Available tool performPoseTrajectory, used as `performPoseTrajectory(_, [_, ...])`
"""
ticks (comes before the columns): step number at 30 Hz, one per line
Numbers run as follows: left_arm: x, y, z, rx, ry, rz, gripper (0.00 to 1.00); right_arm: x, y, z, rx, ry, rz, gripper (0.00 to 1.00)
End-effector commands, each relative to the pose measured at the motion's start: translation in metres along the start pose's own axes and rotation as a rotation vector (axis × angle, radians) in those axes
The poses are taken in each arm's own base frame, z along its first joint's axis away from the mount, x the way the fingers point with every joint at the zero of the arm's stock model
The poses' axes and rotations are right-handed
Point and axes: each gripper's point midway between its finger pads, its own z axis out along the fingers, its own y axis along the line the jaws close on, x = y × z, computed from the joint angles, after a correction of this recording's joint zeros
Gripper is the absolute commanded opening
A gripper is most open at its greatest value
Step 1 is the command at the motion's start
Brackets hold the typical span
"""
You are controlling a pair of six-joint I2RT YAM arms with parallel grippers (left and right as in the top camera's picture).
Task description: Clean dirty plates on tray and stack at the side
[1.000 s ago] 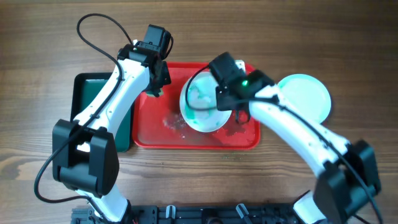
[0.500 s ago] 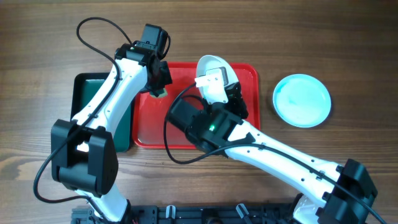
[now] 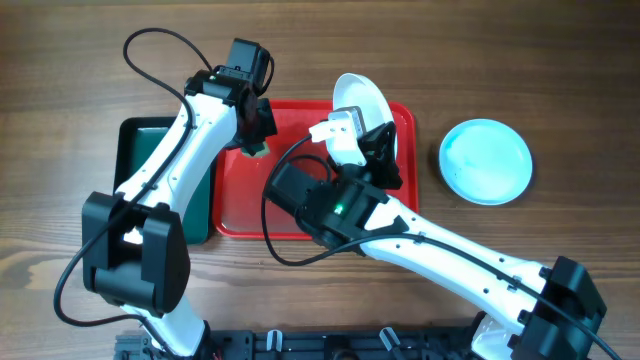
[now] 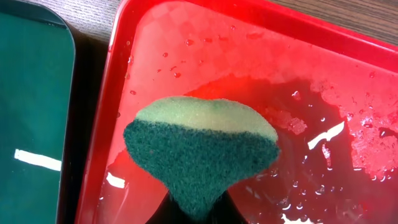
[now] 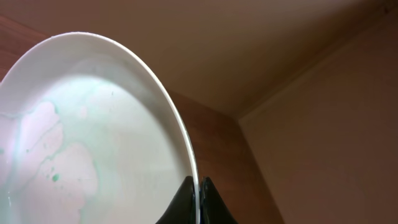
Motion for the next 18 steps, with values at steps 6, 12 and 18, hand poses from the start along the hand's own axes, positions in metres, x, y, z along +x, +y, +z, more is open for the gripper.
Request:
performPoseTrajectory(6, [-0.003, -0.001, -0.002, 0.013, -0.005, -0.015, 0.06, -0.009, -0.016, -0.003, 0.062, -0.046, -0.033, 0.04])
performPoseTrajectory(12, [-0.003, -0.001, -0.002, 0.013, -0.005, -0.015, 0.07, -0.009, -0.01, -0.005, 0.037, -0.04, -0.071, 0.04])
performPoseTrajectory(18, [-0.002, -0.001, -0.002, 0.01, -0.002, -0.015, 0.06, -0.011, -0.005, -0.005, 0.015, -0.033, -0.082, 0.04])
